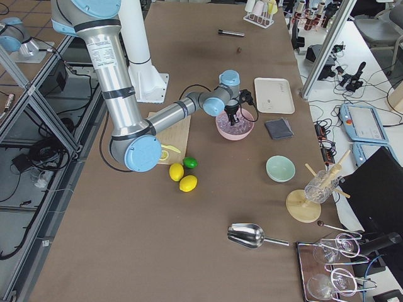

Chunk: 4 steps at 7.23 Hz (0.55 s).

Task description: Mash ice and strawberries in cup

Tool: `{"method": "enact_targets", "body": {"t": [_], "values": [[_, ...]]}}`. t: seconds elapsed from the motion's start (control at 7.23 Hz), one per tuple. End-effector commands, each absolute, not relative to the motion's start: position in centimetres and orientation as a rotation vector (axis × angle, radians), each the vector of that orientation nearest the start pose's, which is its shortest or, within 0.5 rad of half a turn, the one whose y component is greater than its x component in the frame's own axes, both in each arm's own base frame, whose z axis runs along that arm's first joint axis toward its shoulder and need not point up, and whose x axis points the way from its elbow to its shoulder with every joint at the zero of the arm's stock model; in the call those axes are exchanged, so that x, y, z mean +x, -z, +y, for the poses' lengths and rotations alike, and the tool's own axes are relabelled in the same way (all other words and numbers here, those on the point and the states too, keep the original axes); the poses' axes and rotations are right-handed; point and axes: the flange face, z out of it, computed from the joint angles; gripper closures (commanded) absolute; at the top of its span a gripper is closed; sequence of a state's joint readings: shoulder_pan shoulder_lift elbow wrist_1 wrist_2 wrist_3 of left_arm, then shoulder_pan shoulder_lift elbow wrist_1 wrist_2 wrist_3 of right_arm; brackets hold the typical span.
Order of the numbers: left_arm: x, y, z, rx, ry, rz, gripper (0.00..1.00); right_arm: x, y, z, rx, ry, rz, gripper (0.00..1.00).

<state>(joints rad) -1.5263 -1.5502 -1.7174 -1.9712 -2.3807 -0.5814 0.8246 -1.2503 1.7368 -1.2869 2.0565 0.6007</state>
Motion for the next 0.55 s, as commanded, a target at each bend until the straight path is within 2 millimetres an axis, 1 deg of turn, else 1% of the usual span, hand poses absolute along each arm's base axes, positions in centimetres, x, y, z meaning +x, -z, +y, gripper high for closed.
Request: {"method": "enact_targets", "body": {"t": [0.0,0.14,0.28,0.42], "values": [[-3.9,-54.7,-50.3,0.231,0.284,0.907,0.03,-36.1,-28.6,-52.3,0.247,0.255,-0.822,1.00],[-3.9,-54.6,-50.3,0.232,0.284,0.908,0.03,-38.0,-23.9,-52.3,0.220,0.203,-0.839,1.00],[-3.8,-54.8,-50.4,0.230,0.280,0.907,0.03,-40.5,-20.6,-51.1,0.208,0.175,-0.863,1.00],[-3.8,-55.0,-50.5,0.229,0.281,0.906,0.03,-43.3,-16.6,-50.2,0.209,0.111,-0.886,1.00]]}}
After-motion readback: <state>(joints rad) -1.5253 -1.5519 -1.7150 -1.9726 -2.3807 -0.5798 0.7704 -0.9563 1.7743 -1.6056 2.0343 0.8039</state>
